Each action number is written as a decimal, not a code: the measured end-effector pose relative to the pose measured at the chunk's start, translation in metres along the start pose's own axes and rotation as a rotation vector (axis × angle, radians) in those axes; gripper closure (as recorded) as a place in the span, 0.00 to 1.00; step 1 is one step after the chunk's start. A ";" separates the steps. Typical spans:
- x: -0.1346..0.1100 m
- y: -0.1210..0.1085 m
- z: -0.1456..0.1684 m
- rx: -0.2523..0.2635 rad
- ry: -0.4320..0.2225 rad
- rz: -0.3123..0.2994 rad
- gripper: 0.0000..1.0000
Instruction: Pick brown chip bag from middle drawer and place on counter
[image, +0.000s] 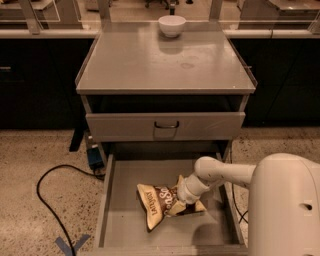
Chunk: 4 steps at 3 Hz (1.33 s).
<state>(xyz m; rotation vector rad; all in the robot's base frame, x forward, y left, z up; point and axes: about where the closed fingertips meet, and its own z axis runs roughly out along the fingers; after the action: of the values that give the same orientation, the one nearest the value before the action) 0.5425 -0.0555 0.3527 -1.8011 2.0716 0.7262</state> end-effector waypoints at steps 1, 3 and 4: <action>-0.003 0.001 -0.005 0.000 0.000 0.000 1.00; -0.119 0.020 -0.135 0.019 -0.128 -0.141 1.00; -0.180 0.032 -0.195 0.034 -0.122 -0.226 1.00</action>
Offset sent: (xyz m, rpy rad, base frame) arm 0.0299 0.0273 0.2578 0.2312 -0.1524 0.1053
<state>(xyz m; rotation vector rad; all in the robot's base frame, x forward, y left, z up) 0.5613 -0.0121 0.6158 -1.8832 1.7574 0.7140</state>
